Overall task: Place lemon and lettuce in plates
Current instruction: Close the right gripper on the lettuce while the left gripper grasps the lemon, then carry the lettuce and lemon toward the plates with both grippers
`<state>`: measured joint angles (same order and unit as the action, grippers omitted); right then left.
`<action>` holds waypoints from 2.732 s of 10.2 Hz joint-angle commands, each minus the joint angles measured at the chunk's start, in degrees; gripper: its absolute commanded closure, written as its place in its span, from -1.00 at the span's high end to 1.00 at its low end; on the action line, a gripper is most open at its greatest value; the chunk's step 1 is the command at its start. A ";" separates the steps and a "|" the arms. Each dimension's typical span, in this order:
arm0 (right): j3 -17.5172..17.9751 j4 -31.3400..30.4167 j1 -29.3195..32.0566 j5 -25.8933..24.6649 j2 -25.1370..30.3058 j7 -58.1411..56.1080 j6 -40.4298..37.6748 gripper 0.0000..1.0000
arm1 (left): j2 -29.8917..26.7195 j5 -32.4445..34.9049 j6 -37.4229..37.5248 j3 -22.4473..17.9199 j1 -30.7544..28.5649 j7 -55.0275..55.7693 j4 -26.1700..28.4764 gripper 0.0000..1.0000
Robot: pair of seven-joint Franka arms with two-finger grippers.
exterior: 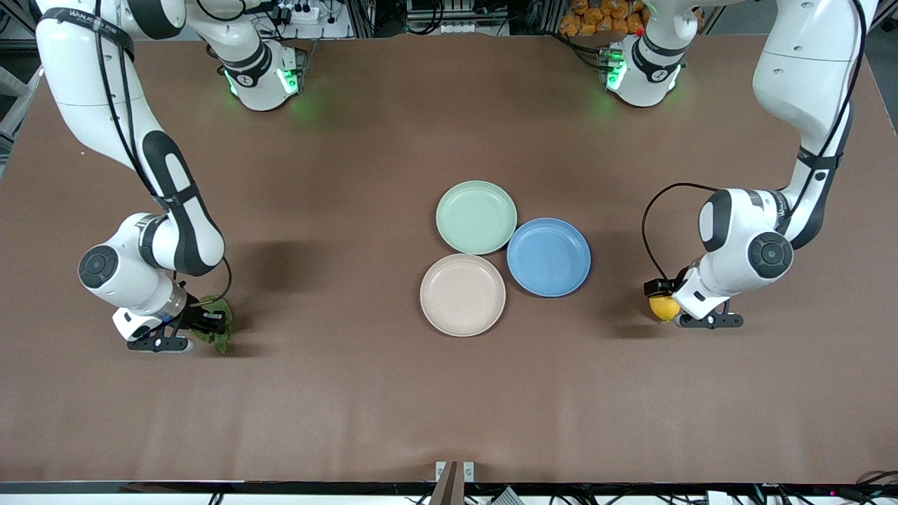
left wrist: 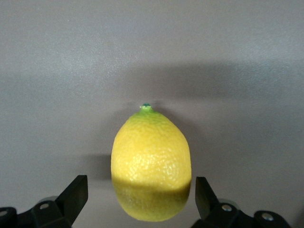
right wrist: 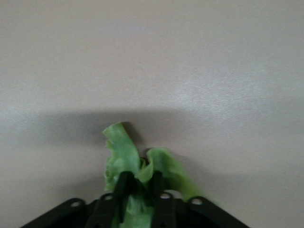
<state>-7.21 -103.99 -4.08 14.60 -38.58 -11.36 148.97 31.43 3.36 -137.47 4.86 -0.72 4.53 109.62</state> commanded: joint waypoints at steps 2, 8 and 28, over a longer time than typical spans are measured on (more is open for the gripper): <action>-0.26 0.89 -0.75 2.19 1.22 -0.94 -3.05 -1.00 | 1.87 1.65 -3.93 0.15 -0.33 -0.22 -0.63 -0.03; -2.02 3.18 -1.19 1.49 13.33 4.58 -29.04 -1.00 | 0.48 0.95 -4.04 0.15 -0.33 0.04 -1.60 -1.00; 17.67 0.88 -39.41 -17.66 6.77 100.81 -3.79 -1.00 | -0.49 -1.78 -3.51 0.67 20.40 42.48 -9.25 -1.00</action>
<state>10.53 -105.11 -42.37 -0.32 -29.09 84.87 142.91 31.13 2.34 -141.40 6.31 18.29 44.86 100.87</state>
